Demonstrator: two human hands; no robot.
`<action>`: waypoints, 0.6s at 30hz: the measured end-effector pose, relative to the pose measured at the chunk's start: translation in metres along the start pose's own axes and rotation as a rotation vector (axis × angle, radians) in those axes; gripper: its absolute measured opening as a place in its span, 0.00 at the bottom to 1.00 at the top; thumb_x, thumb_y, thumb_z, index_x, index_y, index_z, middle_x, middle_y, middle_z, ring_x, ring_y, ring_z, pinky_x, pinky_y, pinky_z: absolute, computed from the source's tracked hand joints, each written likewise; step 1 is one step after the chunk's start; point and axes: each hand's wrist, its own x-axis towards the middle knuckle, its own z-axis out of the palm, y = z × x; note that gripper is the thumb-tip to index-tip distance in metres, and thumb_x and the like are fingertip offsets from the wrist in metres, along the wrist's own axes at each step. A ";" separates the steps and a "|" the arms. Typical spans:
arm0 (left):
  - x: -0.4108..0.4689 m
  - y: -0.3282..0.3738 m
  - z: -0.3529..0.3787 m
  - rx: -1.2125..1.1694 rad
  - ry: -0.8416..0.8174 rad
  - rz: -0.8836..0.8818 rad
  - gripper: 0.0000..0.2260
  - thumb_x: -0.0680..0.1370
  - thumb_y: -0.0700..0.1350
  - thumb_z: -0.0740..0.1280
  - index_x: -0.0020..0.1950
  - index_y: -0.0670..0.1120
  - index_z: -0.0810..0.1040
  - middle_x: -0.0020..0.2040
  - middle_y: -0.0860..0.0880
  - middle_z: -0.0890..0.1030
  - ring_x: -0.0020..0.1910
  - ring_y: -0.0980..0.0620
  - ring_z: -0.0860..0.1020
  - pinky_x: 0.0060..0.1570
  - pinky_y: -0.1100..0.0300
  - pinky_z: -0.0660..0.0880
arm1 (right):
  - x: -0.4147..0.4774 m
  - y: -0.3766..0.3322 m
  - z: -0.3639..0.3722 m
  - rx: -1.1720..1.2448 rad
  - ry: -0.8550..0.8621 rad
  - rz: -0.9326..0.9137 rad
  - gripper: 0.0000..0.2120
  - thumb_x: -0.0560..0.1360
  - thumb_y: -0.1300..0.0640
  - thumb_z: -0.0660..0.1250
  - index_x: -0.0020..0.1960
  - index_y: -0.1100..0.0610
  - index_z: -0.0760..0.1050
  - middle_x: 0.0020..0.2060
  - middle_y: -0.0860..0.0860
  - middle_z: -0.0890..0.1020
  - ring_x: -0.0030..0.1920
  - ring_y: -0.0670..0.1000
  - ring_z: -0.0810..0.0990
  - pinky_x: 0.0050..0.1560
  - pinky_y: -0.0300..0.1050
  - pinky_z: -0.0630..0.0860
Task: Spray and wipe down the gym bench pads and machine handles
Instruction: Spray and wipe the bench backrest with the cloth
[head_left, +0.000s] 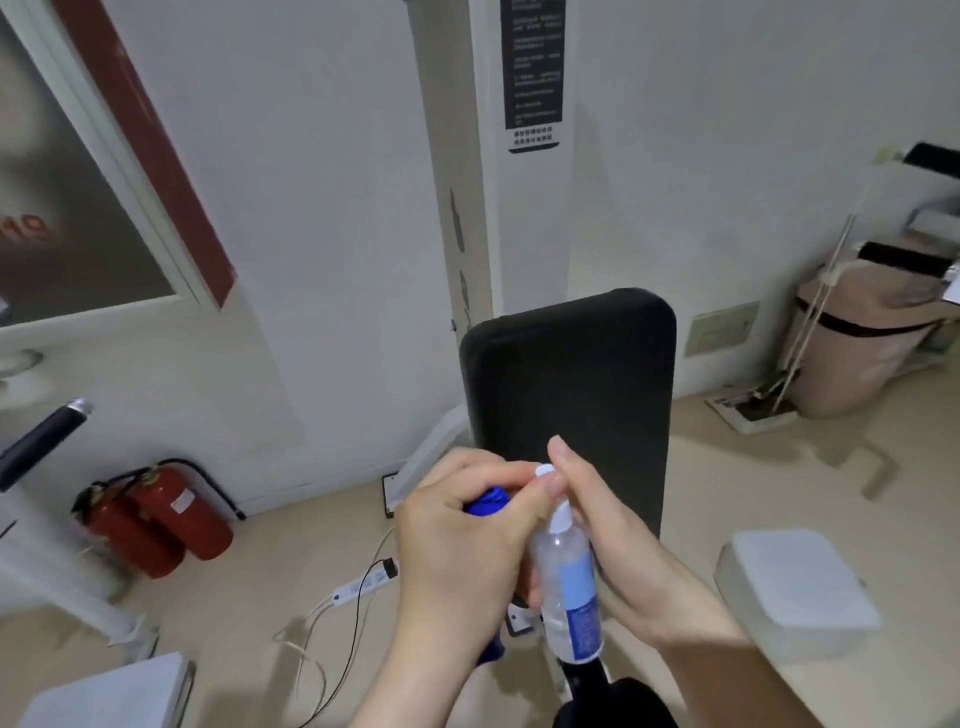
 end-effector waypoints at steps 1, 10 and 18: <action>0.004 -0.001 -0.010 -0.001 -0.012 0.000 0.11 0.69 0.40 0.76 0.29 0.48 0.80 0.30 0.52 0.78 0.28 0.55 0.76 0.31 0.58 0.75 | 0.003 0.002 0.007 0.044 -0.022 0.015 0.35 0.70 0.28 0.60 0.46 0.60 0.81 0.30 0.59 0.75 0.32 0.56 0.75 0.37 0.46 0.74; 0.029 -0.035 -0.064 -0.118 -0.179 -0.248 0.09 0.76 0.42 0.68 0.53 0.54 0.78 0.35 0.55 0.77 0.33 0.58 0.73 0.35 0.71 0.70 | 0.036 -0.010 0.039 0.072 0.337 -0.042 0.31 0.66 0.31 0.62 0.27 0.61 0.74 0.25 0.57 0.73 0.27 0.54 0.72 0.32 0.45 0.70; 0.038 -0.042 -0.076 -0.023 -0.243 -0.376 0.26 0.73 0.27 0.58 0.54 0.59 0.67 0.50 0.47 0.75 0.34 0.52 0.74 0.33 0.60 0.72 | 0.059 -0.003 0.024 -0.156 0.637 -0.031 0.26 0.78 0.43 0.59 0.28 0.59 0.72 0.24 0.53 0.76 0.27 0.50 0.75 0.32 0.42 0.76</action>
